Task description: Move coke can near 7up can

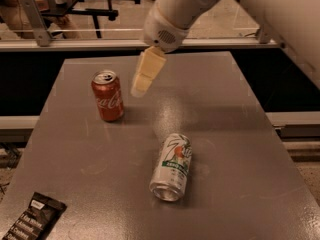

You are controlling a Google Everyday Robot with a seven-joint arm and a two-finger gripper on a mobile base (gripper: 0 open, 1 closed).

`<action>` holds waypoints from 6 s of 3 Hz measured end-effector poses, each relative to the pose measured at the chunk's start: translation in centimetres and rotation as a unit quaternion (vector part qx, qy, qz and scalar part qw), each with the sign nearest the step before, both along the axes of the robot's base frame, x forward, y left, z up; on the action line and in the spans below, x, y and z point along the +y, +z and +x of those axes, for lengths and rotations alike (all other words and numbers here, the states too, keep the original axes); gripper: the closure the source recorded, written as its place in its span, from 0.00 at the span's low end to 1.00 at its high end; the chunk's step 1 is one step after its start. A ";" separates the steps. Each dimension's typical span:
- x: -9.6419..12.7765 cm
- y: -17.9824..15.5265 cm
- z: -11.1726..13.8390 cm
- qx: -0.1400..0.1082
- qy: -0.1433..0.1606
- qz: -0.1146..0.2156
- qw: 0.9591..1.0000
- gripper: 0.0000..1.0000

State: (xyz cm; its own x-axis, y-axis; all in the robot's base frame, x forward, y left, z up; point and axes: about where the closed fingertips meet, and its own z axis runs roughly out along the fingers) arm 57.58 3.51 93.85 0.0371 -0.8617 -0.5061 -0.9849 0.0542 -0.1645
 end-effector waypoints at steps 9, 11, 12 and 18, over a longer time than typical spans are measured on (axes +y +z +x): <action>4.9 -0.8 -7.7 -0.001 0.197 0.018 0.980 1.00; 2.6 -1.7 -11.7 0.010 0.220 0.017 0.975 1.00; 1.9 -2.0 -13.1 0.014 0.218 0.012 0.976 1.00; 0.4 -5.0 -13.3 0.040 0.174 0.007 0.984 0.00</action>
Offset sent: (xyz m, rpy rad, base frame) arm 0.0007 0.0890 -0.0485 -0.0087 0.0702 0.1924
